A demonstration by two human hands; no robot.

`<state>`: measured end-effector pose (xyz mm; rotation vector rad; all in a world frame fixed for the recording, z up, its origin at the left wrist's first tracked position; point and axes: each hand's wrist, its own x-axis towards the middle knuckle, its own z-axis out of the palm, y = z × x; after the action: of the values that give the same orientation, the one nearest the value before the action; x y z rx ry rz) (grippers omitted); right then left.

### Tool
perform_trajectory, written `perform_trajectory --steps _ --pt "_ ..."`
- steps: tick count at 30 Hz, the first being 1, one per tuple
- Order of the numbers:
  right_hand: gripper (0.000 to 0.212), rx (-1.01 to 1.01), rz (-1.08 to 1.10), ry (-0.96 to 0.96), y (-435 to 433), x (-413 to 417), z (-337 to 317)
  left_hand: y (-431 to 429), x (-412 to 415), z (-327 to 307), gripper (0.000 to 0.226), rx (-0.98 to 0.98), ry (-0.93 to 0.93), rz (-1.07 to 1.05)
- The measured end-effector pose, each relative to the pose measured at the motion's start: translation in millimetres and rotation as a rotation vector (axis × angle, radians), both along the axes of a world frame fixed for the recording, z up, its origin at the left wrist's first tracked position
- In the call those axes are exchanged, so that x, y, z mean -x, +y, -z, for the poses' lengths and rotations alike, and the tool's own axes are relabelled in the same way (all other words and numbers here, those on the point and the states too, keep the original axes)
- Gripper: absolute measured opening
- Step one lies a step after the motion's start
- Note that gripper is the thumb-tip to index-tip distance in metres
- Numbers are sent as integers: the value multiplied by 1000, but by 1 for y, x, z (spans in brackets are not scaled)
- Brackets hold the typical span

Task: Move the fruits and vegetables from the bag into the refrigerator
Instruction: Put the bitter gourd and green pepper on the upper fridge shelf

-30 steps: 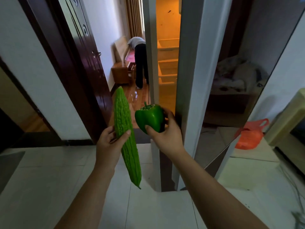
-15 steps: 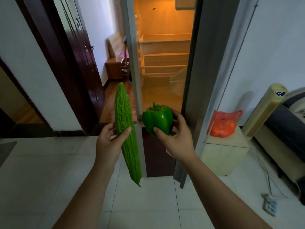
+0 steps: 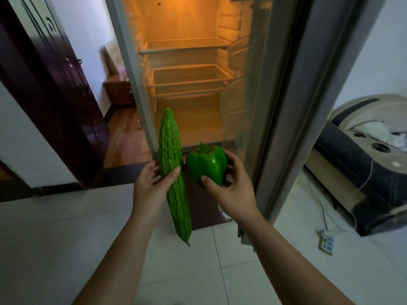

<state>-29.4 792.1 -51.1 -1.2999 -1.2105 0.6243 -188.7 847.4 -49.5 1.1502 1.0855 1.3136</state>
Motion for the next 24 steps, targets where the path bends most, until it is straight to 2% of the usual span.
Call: perform_trajectory --steps 8,18,24 --pt "65 -5 16 78 66 -2 0 66 -5 -4 28 -19 7 45" --pt "60 -70 79 110 223 24 -33 218 14 -38 30 -106 39 52" --pt "59 -160 147 112 297 22 -49 285 19 -62 45 -162 82 82"
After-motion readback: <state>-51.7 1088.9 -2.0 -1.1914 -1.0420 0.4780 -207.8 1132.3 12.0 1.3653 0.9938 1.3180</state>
